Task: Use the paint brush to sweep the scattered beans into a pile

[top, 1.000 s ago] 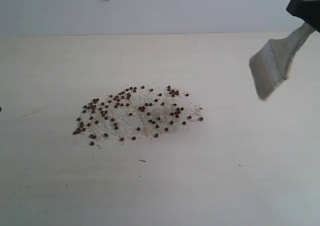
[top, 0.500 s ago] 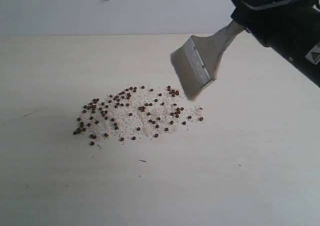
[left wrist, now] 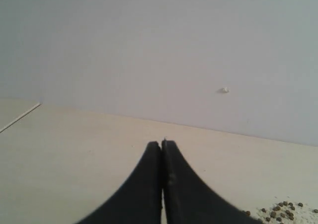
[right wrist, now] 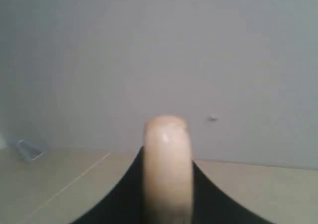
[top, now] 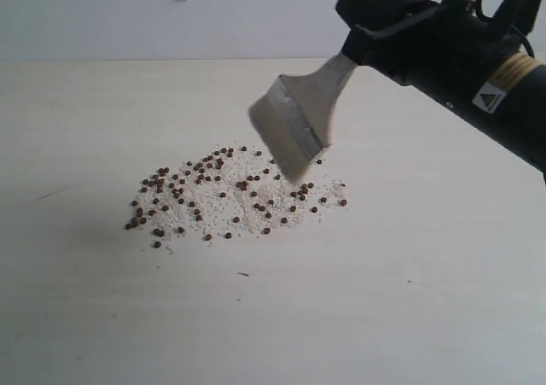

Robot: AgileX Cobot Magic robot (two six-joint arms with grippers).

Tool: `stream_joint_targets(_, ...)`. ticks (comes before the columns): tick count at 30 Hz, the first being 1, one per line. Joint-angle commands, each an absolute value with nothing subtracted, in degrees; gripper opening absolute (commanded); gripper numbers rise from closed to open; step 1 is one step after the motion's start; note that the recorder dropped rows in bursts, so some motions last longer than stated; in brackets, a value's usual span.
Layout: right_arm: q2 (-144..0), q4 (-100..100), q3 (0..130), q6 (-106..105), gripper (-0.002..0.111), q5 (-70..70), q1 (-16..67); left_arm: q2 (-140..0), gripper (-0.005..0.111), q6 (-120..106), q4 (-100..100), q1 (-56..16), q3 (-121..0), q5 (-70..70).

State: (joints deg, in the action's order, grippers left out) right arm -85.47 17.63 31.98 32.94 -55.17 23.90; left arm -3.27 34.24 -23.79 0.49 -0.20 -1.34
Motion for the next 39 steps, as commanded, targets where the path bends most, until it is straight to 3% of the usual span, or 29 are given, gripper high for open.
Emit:
stream_joint_targets(1,-85.7,26.2,36.6,39.9,0.000,-52.7,26.0,-1.6,0.000,35.9,-22.7,0.7,0.0,-6.0)
stream_joint_targets(9,-90.3,-6.9,38.0,17.8,0.000,-55.1,40.1,-1.6,0.000,35.7,-22.9,0.7,0.0,-8.0)
stream_joint_targets(21,-105.3,-20.7,55.9,11.6,0.000,-47.5,53.6,-1.6,0.000,34.8,-22.9,0.7,0.0,-8.0)
stream_joint_targets(30,-118.5,-26.2,65.7,21.1,0.000,-51.0,55.9,-1.6,0.000,34.7,-22.9,0.7,0.0,-8.0)
stream_joint_targets(39,-125.7,-33.6,70.1,16.6,0.000,-49.0,55.9,-1.6,0.000,34.7,-22.9,0.7,0.0,-8.0)
